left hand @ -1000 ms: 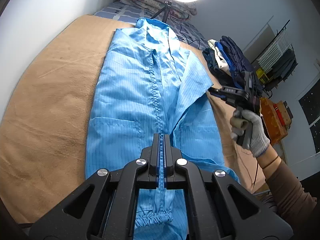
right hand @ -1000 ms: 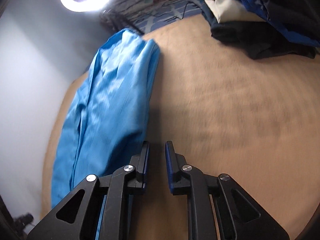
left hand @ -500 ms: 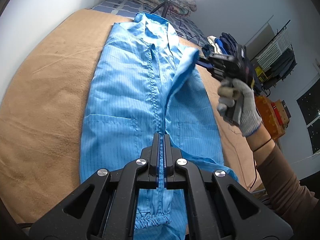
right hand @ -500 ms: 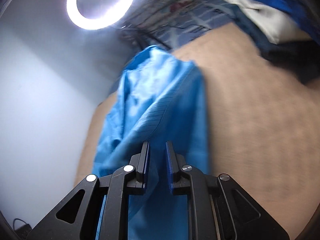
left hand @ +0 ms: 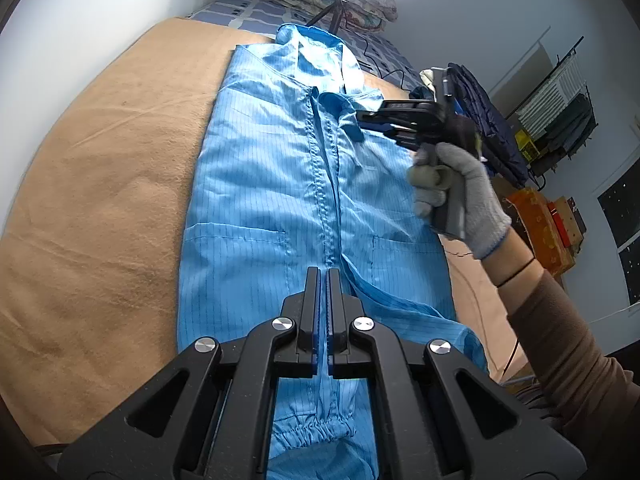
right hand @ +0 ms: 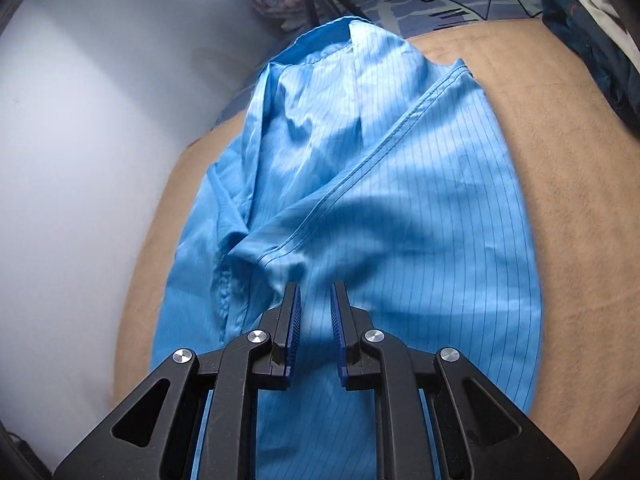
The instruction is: Fold large clothes
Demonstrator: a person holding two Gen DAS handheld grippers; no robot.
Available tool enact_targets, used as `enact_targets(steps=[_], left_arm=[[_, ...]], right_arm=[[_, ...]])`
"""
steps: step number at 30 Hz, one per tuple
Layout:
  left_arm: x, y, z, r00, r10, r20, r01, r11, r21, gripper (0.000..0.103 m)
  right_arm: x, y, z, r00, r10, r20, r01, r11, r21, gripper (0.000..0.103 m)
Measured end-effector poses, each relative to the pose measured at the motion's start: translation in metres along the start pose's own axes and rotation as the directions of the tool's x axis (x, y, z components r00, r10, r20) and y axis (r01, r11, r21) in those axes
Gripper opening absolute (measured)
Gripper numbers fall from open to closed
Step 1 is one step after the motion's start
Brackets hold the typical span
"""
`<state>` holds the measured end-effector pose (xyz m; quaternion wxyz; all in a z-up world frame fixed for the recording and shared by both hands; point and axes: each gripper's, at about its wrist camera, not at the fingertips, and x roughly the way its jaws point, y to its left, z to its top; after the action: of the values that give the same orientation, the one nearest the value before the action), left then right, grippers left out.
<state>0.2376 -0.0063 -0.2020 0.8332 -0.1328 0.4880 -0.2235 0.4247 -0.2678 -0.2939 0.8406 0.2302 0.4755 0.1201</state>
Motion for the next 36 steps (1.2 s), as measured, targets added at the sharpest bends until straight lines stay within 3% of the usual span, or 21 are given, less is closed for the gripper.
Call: enact_targets(steps=[8, 10, 12, 13, 21, 27, 32, 36], left_arm=[[-0.010, 0.004, -0.006, 0.999, 0.037, 0.001, -0.037, 0.999, 0.022, 0.000], [-0.015, 0.009, -0.010, 0.999, 0.041, 0.003, -0.041, 0.999, 0.011, 0.010], [-0.020, 0.015, -0.014, 0.999, 0.044, 0.008, -0.044, 0.999, -0.001, 0.031], [-0.023, 0.018, -0.016, 0.999, 0.047, 0.013, -0.047, 0.999, -0.007, 0.032], [-0.033, 0.044, -0.032, 0.998, 0.067, 0.007, -0.066, 0.996, -0.062, 0.032], [-0.033, 0.057, -0.040, 0.998, 0.067, -0.003, -0.067, 0.992, -0.108, 0.032], [-0.033, 0.056, -0.039, 0.998, 0.058, 0.003, -0.057, 0.991, -0.123, 0.032], [-0.034, 0.049, -0.038, 0.998, 0.060, 0.013, -0.058, 0.993, -0.104, 0.032]], right_arm=[[-0.073, 0.025, -0.024, 1.000, -0.016, -0.007, 0.015, 0.992, -0.129, 0.014], [-0.096, 0.026, -0.041, 1.000, -0.018, -0.010, 0.016, 0.990, -0.137, 0.014], [-0.115, 0.024, -0.057, 1.000, 0.010, -0.013, -0.012, 0.993, -0.122, 0.014], [-0.125, 0.024, -0.068, 1.000, 0.024, -0.017, -0.026, 0.993, -0.118, 0.014], [-0.158, 0.013, -0.170, 0.989, 0.046, -0.140, -0.066, 0.987, -0.146, 0.014], [-0.160, -0.007, -0.234, 0.974, 0.073, -0.213, -0.094, 0.992, -0.088, 0.014], [-0.153, -0.001, -0.260, 0.961, 0.077, -0.266, -0.107, 0.989, -0.100, 0.014], [-0.162, 0.018, -0.267, 0.951, 0.142, -0.276, -0.179, 0.977, -0.116, 0.017]])
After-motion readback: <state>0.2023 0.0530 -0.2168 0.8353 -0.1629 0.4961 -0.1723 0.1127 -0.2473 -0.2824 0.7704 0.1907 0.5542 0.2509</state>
